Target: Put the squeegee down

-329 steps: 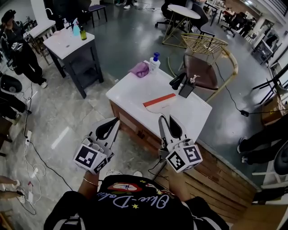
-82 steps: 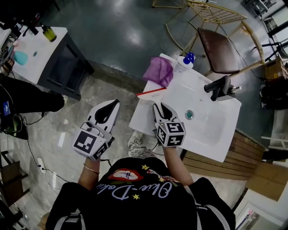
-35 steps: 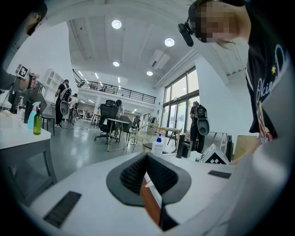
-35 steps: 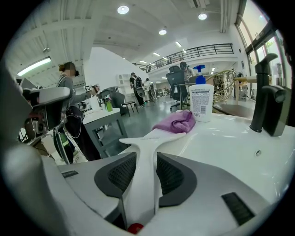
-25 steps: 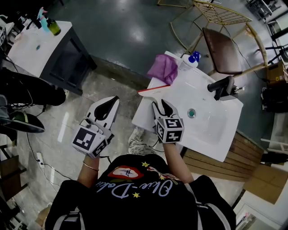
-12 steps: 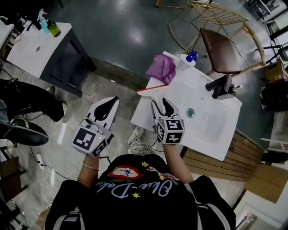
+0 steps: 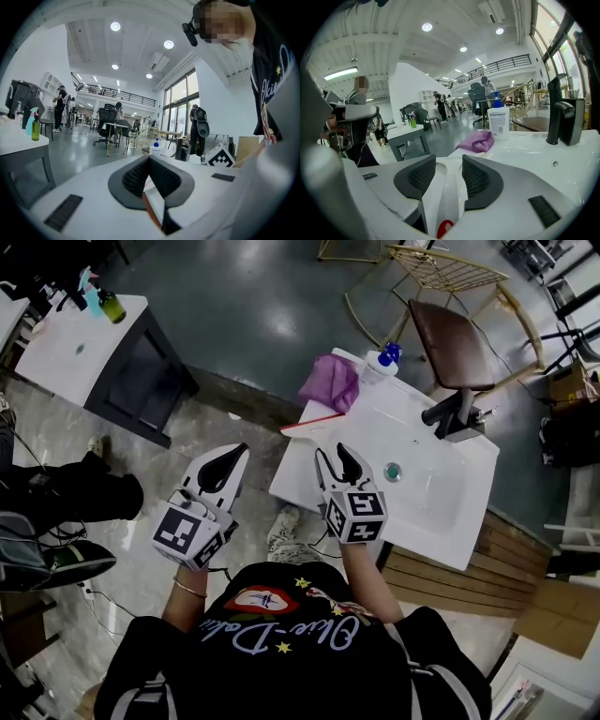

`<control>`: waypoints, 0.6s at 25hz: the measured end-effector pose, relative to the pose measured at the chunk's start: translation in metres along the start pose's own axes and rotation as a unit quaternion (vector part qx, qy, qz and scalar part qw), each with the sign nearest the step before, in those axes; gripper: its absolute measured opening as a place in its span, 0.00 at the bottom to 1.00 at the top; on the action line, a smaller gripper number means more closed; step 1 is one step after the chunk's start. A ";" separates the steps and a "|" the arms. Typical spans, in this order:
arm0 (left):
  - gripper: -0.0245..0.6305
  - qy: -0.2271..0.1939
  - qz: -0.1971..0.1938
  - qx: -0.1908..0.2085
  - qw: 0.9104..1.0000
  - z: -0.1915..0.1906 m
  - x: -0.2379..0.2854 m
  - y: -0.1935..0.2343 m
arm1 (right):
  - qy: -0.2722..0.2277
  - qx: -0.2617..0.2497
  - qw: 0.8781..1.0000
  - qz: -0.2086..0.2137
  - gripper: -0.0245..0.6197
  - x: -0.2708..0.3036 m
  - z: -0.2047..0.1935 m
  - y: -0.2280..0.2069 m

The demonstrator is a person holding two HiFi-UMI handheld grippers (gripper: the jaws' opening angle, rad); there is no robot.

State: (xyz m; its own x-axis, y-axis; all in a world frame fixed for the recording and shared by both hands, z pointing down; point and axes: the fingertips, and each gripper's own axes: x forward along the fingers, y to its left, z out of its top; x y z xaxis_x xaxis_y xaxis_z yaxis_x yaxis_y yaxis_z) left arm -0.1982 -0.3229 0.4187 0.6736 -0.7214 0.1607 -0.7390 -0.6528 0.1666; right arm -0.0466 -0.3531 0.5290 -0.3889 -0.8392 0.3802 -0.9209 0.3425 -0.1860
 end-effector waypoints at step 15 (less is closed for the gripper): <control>0.03 -0.005 0.003 0.013 1.000 0.002 -0.016 -0.015 | -0.028 -0.004 1.000 0.009 0.06 -0.023 0.011 0.008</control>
State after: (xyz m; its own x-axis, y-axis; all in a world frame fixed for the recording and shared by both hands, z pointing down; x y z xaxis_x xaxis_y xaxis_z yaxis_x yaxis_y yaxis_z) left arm -0.1984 -0.3024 0.4114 0.6692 -0.7274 0.1519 -0.7431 -0.6543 0.1405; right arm -0.0445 -0.3355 0.5093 -0.4037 -0.8550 0.3257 -0.9140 0.3611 -0.1849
